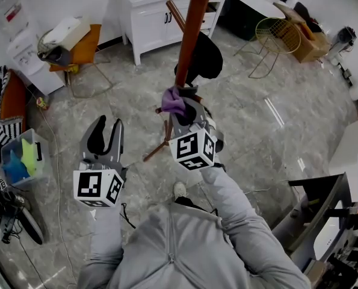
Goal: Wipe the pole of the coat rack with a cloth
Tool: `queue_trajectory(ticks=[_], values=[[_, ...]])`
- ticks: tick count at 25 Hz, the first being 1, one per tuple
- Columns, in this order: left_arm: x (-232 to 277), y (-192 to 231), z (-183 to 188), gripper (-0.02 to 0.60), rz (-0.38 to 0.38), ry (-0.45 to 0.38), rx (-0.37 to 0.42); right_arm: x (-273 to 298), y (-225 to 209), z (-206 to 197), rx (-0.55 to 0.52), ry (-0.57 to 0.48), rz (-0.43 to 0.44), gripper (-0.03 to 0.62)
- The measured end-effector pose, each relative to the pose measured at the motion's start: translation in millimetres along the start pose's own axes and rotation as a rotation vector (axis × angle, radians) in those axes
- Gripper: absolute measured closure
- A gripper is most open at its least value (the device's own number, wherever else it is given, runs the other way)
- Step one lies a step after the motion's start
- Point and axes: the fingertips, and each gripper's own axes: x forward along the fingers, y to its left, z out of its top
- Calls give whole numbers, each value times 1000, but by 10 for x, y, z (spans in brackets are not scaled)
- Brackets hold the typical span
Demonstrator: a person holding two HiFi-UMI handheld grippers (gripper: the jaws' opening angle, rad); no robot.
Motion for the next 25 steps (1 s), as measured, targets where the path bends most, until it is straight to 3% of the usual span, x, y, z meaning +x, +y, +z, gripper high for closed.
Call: queue_trajectory(ticks=[15,25], values=[[-71,-38,-31,410,-8,6,-4,-342,243,-280,88,33,33,514],[-53,-146,-113,410,-39,21,-13,-1029,2,-97,170,-60,-46,514]])
